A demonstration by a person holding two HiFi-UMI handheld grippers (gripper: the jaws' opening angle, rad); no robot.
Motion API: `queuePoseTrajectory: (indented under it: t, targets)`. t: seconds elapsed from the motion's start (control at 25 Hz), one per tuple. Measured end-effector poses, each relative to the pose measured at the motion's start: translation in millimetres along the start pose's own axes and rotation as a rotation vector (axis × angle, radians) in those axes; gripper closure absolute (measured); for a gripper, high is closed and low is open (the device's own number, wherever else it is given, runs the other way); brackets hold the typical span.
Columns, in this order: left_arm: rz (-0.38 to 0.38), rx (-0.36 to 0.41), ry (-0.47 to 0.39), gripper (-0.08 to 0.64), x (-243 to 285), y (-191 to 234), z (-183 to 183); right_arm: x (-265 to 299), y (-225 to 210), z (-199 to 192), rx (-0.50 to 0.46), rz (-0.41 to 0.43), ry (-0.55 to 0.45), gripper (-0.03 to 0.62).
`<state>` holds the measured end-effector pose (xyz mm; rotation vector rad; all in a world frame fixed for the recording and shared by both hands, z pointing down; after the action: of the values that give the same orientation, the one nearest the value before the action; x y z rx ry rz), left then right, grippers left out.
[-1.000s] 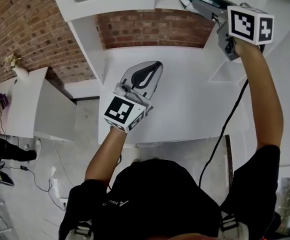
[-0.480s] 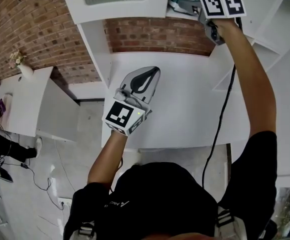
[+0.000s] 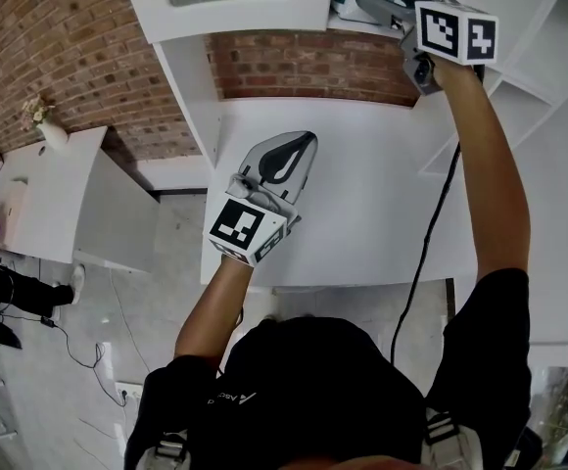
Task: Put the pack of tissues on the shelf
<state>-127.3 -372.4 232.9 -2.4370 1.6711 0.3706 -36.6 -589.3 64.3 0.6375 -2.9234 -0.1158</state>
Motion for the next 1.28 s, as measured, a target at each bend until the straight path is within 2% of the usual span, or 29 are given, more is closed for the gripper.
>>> queuePoseTrajectory:
  t: [0.16,0.36,0.44,0.6,0.76,0.8,1.04,1.28]
  targets:
    - [-0.007,-0.008,-0.024,0.558,-1.3,-7.0,8.6,-38.6,22.4,1.5,-0.012,0.003,-0.191,0.262]
    - [-0.012,-0.032,-0.048,0.558,-4.1,-11.3,31.6,-72.1,83.0,-13.6,-0.158,0.009,-0.262,0.281]
    - [-0.014,-0.042,-0.058,0.558,-6.1,-14.8,39.5,-84.7,111.9,-27.4,-0.220,0.013,-0.273,0.328]
    - [-0.028,-0.043,-0.078,0.558,-10.3,-22.6,48.1,-105.9,165.2,-61.0,-0.290,0.001,-0.302,0.490]
    - [-0.054,-0.026,-0.076,0.558,-19.5,-36.2,46.4,-121.0,203.9,-91.9,-0.279,-0.011,-0.360,0.582]
    - [-0.061,-0.020,-0.073,0.558,-22.3,-39.7,44.9,-123.7,212.6,-98.0,-0.276,-0.010,-0.373,0.589]
    - [-0.086,-0.030,-0.052,0.558,-39.8,-52.0,32.1,-128.8,247.1,-131.6,-0.232,0.000,-0.396,0.589]
    - [-0.085,-0.052,-0.034,0.558,-54.1,-54.8,18.1,-126.6,257.1,-162.5,-0.197,-0.008,-0.349,0.591]
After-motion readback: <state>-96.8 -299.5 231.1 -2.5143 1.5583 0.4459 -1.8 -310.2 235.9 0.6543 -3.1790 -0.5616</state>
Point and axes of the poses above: the fingertips, and each gripper's own axes: x forward along the fingers, y to its left, z out of its top, the point moved 4 cm from there along -x, backward along the fingers, and after that the axes turned 14 degrees about z, right-handed, at the moved point
